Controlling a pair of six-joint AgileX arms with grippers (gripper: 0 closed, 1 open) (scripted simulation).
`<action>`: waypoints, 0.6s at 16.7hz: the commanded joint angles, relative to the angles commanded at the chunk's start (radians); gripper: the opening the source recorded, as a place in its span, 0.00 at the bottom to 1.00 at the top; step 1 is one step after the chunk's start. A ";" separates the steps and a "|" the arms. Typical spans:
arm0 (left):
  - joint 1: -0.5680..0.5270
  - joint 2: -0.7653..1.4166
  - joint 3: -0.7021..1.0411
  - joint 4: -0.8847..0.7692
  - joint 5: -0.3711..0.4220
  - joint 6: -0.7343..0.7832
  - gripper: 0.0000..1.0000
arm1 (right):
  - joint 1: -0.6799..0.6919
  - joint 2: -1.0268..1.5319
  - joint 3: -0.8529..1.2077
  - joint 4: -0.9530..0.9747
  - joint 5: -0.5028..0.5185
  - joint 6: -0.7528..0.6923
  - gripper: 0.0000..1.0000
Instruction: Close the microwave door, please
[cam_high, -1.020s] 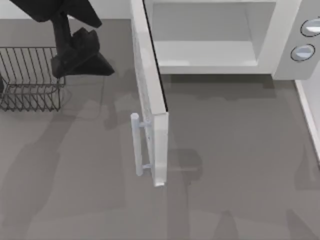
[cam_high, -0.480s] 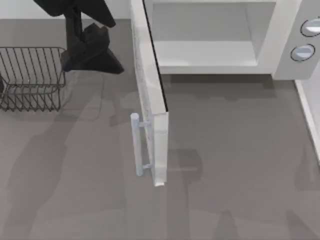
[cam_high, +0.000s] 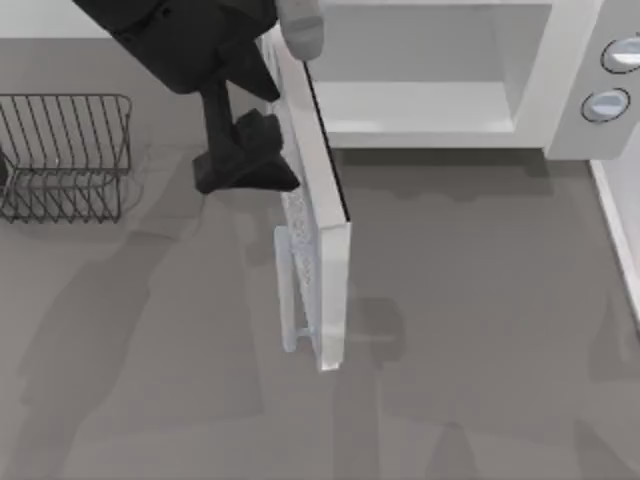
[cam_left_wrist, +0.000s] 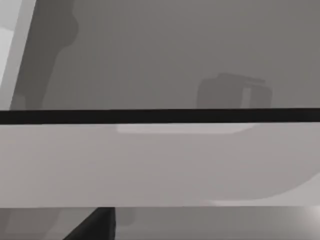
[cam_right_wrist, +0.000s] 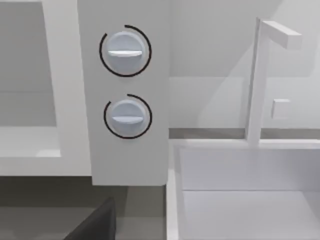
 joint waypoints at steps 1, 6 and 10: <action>-0.010 -0.001 -0.032 0.033 -0.003 -0.011 1.00 | 0.000 0.000 0.000 0.000 0.000 0.000 1.00; -0.024 -0.003 -0.068 0.070 -0.008 -0.026 1.00 | 0.000 0.000 0.000 0.000 0.000 0.000 1.00; -0.024 -0.003 -0.068 0.070 -0.008 -0.026 0.77 | 0.000 0.000 0.000 0.000 0.000 0.000 1.00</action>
